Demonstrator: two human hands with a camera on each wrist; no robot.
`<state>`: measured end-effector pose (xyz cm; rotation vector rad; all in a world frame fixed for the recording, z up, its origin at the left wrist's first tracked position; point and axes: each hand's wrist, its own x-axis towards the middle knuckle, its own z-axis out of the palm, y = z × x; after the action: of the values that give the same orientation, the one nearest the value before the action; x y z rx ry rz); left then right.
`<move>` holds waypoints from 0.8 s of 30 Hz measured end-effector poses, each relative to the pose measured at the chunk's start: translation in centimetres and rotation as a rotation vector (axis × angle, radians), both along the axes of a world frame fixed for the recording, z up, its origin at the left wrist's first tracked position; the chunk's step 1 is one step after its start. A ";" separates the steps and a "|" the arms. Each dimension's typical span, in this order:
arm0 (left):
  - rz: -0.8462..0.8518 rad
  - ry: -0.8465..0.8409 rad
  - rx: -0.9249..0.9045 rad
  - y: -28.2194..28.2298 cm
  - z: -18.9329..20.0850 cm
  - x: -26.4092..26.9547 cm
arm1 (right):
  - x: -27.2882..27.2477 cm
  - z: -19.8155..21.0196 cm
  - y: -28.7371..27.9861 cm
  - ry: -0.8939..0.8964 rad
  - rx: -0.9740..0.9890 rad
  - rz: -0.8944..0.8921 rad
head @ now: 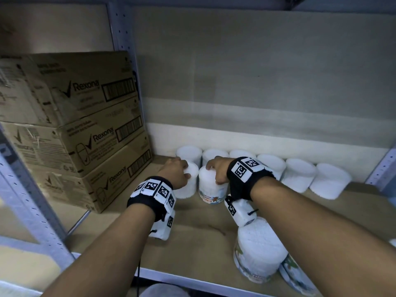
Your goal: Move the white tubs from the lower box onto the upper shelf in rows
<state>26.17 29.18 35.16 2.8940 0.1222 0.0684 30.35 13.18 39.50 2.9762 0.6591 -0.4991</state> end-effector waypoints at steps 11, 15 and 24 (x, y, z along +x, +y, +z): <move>0.005 -0.007 -0.013 0.1 -0.2 0.2 | 0.4 -0.5 -0.3 -0.037 0.011 0.055; 0.007 -0.016 -0.034 0.2 -0.1 0.4 | 0.3 -0.6 -0.3 -0.047 0.011 0.069; 0.109 -0.023 0.014 -0.2 0.3 0.9 | 0.3 -0.9 -0.4 -0.078 -0.018 0.115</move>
<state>27.03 28.99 35.51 2.8976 0.2765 0.1226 30.66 12.78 38.56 2.9025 0.8080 -0.3764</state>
